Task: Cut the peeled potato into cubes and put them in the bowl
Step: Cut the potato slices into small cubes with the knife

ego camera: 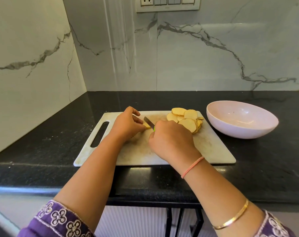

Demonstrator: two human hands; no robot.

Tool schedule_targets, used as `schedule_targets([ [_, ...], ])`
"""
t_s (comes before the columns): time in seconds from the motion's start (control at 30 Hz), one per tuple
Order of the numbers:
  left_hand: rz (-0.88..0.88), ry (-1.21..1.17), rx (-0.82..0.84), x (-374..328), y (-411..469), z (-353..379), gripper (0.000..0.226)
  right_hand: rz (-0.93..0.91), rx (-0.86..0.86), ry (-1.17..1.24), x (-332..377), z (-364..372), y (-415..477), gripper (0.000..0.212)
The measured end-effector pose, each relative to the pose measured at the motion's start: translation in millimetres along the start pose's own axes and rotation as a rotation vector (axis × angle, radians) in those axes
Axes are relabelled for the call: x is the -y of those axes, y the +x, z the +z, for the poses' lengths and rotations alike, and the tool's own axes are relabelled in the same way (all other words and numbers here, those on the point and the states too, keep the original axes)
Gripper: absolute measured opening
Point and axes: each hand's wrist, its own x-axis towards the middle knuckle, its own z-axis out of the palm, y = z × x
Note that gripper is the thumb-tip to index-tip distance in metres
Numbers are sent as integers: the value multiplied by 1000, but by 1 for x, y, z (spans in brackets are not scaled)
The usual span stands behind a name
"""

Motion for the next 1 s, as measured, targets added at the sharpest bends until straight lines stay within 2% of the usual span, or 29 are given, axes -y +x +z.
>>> schedule_targets([
  [0.3,-15,-27,-11,0,3,0,41,-99,39,-103,3,7,1,19],
  [0.6,-39,-43,2,0,3,-1,44,-100,80,-108,7,9,1,15],
  [0.83,-23,-19,-4,2,5,-4,41,-171,26,-135,10,0,-14,13],
  [1.0,-14,-13,3,6,3,-3,37,-149,11,-50,0,-12,-25,12],
])
